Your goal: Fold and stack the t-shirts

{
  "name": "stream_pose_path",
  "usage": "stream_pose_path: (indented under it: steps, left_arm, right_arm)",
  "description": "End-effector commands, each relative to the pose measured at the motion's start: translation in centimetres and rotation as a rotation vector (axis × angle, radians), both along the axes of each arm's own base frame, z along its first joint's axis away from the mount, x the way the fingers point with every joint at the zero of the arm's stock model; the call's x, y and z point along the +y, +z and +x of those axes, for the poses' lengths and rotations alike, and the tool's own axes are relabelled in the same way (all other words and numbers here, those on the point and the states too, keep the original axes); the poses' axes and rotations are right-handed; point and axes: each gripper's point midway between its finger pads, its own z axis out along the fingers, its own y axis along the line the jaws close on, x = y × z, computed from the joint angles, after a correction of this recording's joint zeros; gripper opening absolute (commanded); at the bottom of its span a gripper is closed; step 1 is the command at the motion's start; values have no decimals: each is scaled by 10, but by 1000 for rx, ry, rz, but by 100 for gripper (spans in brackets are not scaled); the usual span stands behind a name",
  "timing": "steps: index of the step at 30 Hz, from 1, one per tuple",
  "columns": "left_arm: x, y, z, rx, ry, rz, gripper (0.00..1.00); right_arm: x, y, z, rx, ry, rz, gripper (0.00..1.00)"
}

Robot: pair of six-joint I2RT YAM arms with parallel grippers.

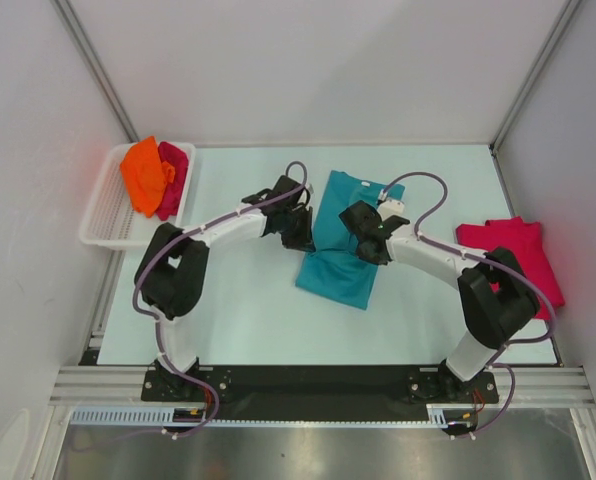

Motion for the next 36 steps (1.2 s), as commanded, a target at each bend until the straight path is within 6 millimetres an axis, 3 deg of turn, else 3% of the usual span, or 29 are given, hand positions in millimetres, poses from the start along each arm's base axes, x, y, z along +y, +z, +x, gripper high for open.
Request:
stream_pose_path:
  steps: [1, 3, 4, 5, 6, 7, 8, 10, 11, 12, 15, 22, 27, 32, 36]
  left_arm:
    - [-8, 18, 24, -47, -14, -62, 0]
    - [-8, 18, 28, -53, -21, -59, 3]
    - [-9, 17, 31, -50, -15, -55, 9]
    - [-6, 15, 32, -43, -7, -40, 23]
    - [-4, 13, 34, -38, -1, -31, 58]
    - [-3, 11, 36, -34, 3, -17, 84]
    - [-1, 9, 36, -33, 10, -2, 99]
    - [3, 9, 37, -35, 15, 6, 100]
    - [5, 10, 37, -37, 25, 16, 100]
    - [5, 10, 37, -38, 23, 17, 99]
    - [8, 12, 37, -41, 27, 19, 100]
    - [11, 13, 34, -42, 34, 26, 99]
    - [21, 28, 31, -73, 62, 35, 99]
    - [27, 43, 27, -106, 77, 29, 100]
    - [26, 41, 24, -97, 76, 20, 100]
  right_arm:
    - [-2, 13, 27, -70, -42, -3, 0]
    - [-1, 10, 29, -62, -36, 3, 0]
    - [0, 6, 30, -52, -34, 3, 0]
    - [0, 6, 32, -46, -37, 11, 0]
    - [0, 5, 33, -43, -37, 15, 0]
    - [1, 2, 33, -31, -33, 15, 0]
    - [0, 2, 34, -28, -35, 16, 0]
    - [-1, 1, 36, -26, -42, 16, 4]
    - [-2, 1, 36, -24, -44, 15, 20]
    - [-2, 1, 37, -26, -44, 15, 27]
    - [-5, 7, 38, -43, -53, 9, 38]
    - [-18, 27, 39, -114, -81, -24, 38]
    - [-22, 47, 37, -171, -83, -28, 36]
    - [-6, 74, 33, -255, -40, -12, 33]
    - [6, 60, 26, -197, -13, 22, 32]
